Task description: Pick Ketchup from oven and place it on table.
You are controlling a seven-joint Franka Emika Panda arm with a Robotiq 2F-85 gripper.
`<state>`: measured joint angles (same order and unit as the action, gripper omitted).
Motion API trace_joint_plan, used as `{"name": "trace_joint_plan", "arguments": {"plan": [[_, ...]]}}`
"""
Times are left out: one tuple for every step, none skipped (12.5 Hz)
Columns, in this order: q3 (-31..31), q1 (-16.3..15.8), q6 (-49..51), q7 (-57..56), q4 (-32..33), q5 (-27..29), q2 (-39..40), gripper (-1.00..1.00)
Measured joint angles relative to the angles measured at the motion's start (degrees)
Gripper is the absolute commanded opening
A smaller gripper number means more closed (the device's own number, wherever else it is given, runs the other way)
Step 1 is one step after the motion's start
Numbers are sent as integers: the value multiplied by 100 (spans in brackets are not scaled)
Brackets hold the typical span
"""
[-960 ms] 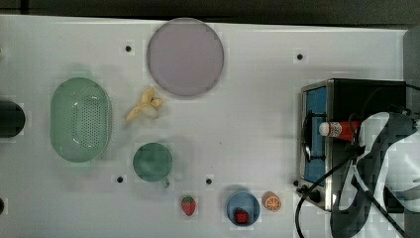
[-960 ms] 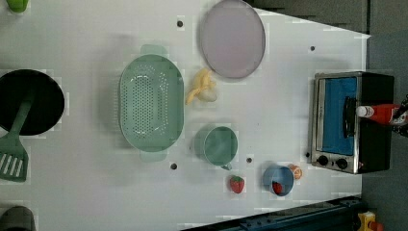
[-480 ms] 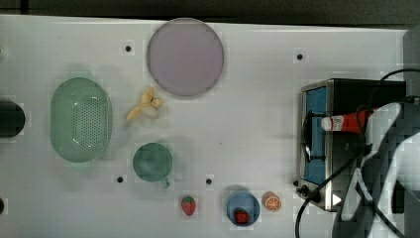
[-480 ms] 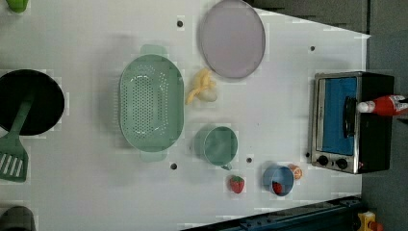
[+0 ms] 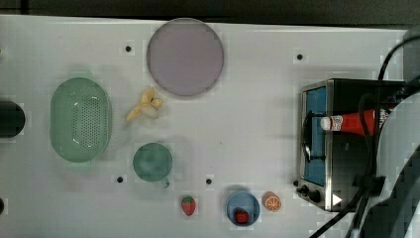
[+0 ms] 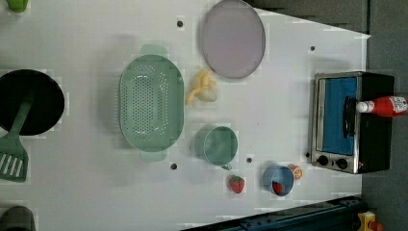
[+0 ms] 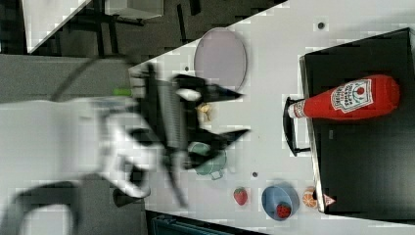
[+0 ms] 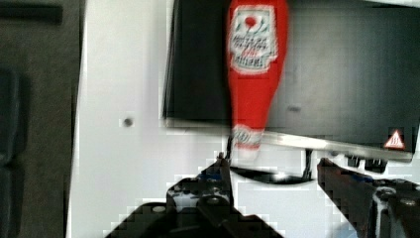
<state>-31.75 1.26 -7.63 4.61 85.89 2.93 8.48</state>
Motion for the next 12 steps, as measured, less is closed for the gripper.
{"name": "trace_joint_plan", "arguments": {"plan": [[201, -73, 49, -2, -50, -76, -126, 27], [397, -184, 161, -2, -62, -106, -236, 27], [571, -342, 435, 3, -95, -61, -285, 27], [796, -478, 570, -2, -123, -82, -285, 27], [1094, -550, 531, -3, -84, -45, -281, 27], [1392, -619, 490, -3, 0, -43, -247, 27], [1693, -664, 483, -3, 73, -77, -192, 27], [2014, -700, 435, -3, 297, -64, -197, 27], [2233, -816, 373, -3, 588, -145, -194, 27], [2392, -955, 321, 3, 862, -184, -143, 27], [2469, -1106, 210, 3, 1119, -186, -71, 27], [2478, -1252, 24, 0, 1388, -191, -21, 27]]}}
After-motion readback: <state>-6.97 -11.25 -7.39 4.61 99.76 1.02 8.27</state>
